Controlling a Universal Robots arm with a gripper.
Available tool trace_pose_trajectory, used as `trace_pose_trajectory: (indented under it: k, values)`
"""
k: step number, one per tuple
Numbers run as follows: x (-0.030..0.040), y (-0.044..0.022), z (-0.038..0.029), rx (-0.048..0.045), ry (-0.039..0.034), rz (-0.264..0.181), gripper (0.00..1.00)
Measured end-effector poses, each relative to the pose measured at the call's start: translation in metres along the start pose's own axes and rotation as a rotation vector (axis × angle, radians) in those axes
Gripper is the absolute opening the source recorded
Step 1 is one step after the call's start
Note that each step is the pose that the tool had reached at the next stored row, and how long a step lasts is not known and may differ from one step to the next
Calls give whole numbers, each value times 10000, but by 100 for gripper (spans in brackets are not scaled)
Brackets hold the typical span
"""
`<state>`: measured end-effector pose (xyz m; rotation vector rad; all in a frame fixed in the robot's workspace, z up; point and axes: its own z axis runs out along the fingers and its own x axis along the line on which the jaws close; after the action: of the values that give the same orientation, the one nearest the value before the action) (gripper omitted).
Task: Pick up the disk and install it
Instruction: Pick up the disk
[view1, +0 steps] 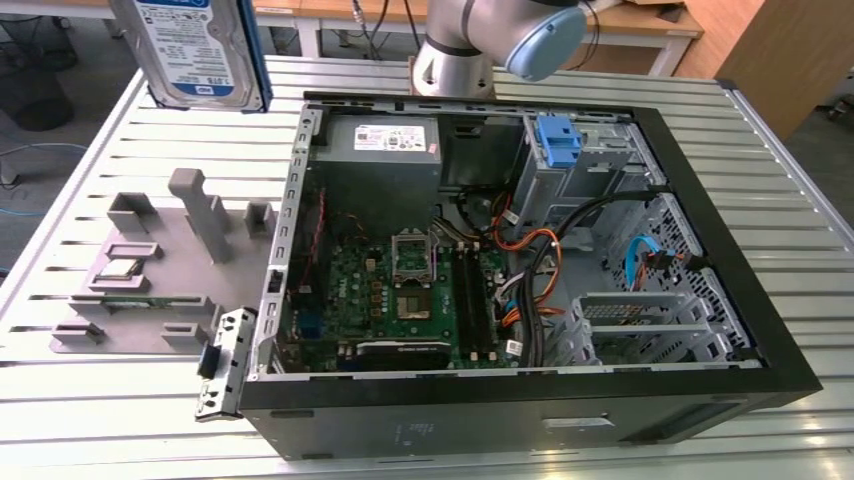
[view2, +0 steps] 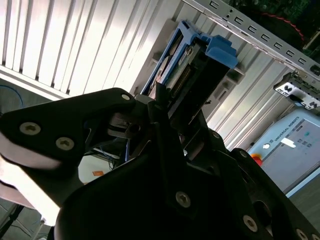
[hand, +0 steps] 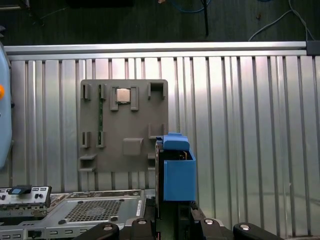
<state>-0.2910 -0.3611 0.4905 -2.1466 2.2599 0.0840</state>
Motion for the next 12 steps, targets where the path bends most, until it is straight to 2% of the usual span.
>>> trace_pose_trajectory:
  k: [8,12]
  values:
    - [0,-3,0,1,-3,1,35]
    - [-2,-42,-1,0,-9,0,35]
